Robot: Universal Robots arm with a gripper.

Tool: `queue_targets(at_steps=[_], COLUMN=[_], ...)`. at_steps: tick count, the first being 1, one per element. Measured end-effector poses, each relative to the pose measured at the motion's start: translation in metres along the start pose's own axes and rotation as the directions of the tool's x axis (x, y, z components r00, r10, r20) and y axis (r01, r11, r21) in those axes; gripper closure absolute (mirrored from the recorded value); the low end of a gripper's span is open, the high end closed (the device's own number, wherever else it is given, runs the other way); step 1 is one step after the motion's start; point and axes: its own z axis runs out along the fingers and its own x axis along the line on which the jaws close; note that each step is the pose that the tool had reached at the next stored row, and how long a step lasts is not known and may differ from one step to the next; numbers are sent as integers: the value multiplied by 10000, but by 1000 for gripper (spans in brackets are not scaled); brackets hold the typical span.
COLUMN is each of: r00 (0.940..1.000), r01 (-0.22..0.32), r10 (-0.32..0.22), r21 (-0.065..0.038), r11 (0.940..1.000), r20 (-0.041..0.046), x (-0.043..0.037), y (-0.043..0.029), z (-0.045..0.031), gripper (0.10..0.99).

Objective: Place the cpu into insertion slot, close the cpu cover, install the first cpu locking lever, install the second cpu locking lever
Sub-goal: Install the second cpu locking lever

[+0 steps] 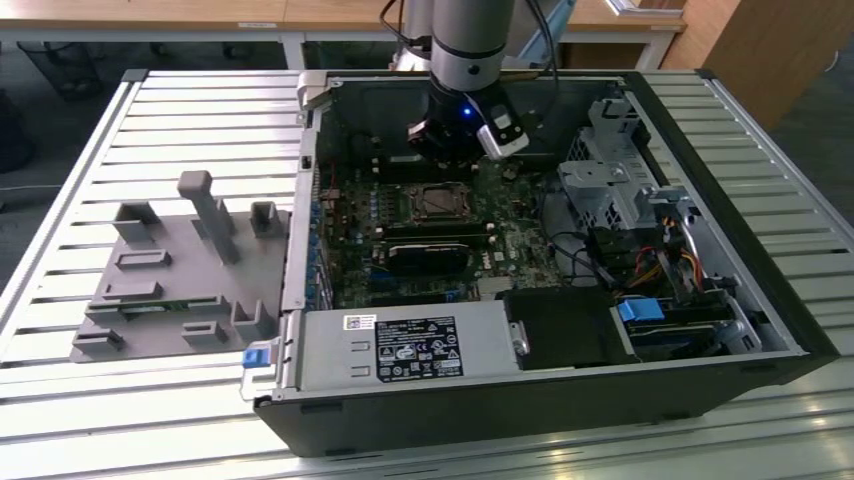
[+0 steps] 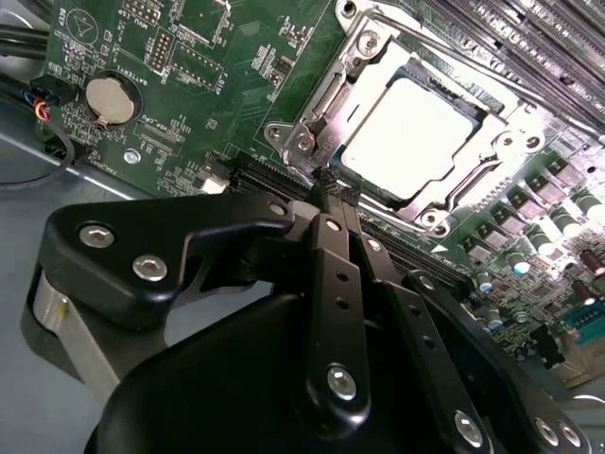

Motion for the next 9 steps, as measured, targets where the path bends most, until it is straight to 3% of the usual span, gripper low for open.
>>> queue_targets(at_steps=[9], r00=[10000], r01=[0], r10=[0], r21=[-1], r11=[10000], r20=[0], x=[-16], y=[-63], z=[-8], gripper=[980])
